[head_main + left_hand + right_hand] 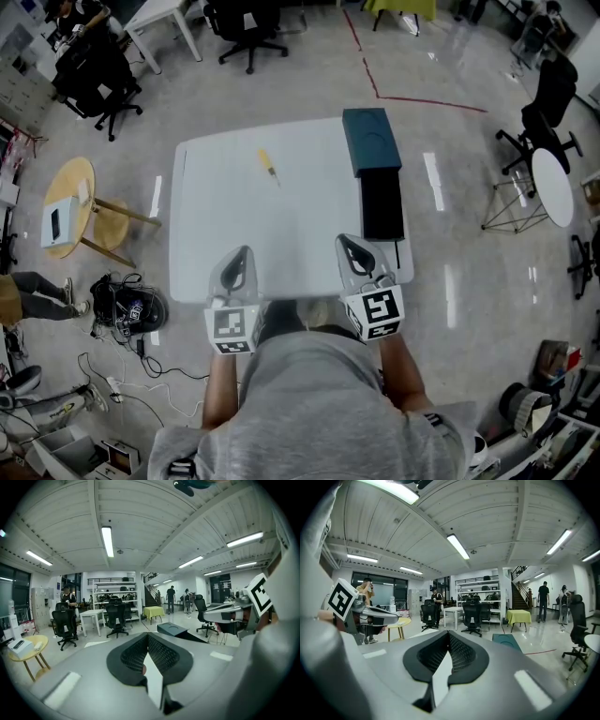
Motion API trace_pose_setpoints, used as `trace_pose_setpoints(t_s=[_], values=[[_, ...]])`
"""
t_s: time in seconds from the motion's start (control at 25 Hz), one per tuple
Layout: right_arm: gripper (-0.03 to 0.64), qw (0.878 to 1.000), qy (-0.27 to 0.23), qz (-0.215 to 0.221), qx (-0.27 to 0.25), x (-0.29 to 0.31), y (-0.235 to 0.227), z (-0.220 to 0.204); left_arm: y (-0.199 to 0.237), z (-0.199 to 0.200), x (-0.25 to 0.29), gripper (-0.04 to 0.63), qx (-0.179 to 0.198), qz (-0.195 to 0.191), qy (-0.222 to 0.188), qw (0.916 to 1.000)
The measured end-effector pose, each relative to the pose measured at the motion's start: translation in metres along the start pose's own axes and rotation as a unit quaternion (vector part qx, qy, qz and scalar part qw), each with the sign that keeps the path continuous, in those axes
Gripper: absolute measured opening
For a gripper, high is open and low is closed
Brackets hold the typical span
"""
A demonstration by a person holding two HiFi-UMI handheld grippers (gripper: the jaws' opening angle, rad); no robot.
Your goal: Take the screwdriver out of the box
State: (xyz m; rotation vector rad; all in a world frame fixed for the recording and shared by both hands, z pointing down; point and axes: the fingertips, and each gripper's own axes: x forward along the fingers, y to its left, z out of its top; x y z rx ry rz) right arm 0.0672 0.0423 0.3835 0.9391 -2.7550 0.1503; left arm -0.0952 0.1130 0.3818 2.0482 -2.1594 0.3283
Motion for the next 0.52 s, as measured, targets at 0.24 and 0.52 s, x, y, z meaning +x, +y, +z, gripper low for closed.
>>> trace_pose_setpoints(t_s=[0.24,0.52], values=[[0.003,1.000,-0.002,0.003,-0.001,-0.0004,0.0016,0.0021,-0.0017,0.0011,0.0003,0.011,0.001,-0.001,-0.001,1.0000],[0.003,1.000,-0.002,0.003,-0.002,-0.0015,0.0026,0.0017,-0.0024,-0.0011,-0.0012,0.011,0.001,-0.002,0.001,1.0000]])
